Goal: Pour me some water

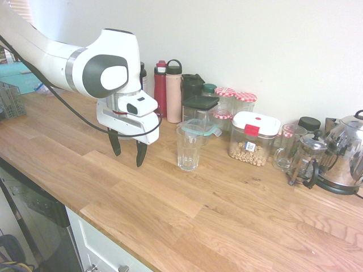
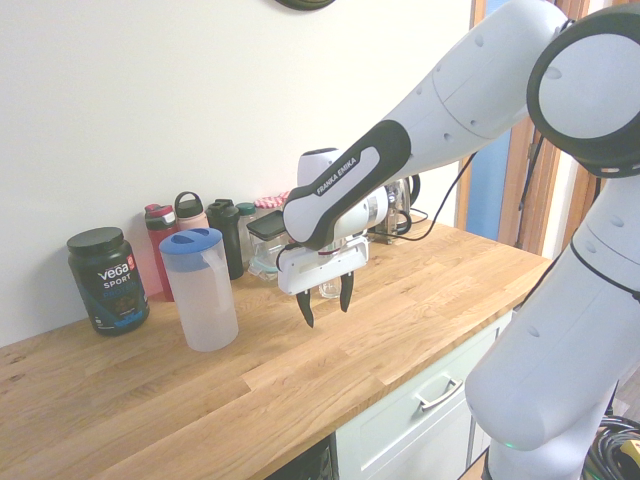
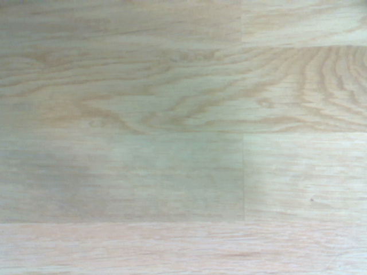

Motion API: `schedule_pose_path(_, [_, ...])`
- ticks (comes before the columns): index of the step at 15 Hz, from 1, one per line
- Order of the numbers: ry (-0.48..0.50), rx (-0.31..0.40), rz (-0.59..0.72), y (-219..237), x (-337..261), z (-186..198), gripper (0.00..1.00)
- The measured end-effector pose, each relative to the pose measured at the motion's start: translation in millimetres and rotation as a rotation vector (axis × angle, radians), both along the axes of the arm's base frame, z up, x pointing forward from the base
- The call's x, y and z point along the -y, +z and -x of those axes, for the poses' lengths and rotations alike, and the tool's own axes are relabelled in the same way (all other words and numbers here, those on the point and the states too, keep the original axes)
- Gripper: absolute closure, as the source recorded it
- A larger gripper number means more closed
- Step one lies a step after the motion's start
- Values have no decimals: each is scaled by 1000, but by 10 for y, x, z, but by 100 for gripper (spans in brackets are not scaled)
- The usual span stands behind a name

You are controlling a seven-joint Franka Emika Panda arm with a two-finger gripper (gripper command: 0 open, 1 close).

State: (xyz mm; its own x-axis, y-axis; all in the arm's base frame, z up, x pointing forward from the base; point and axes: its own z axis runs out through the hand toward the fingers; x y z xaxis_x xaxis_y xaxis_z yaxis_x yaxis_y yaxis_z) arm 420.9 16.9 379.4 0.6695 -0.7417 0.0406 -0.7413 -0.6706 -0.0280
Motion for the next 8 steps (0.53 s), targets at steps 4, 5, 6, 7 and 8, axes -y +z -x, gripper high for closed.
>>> schedule_pose_path(4, [-3, -8, 1, 32, -71, 31, 0])
schedule_pose_path(5, [4, -2, 5, 101, -150, 69, 0])
schedule_pose_path(6, [19, 17, 3, 206, -265, 135, 0])
schedule_pose_path(7, [40, 56, -2, 341, -394, 220, 0])
schedule_pose_path(8, [64, 107, -4, 488, -540, 326, 0])
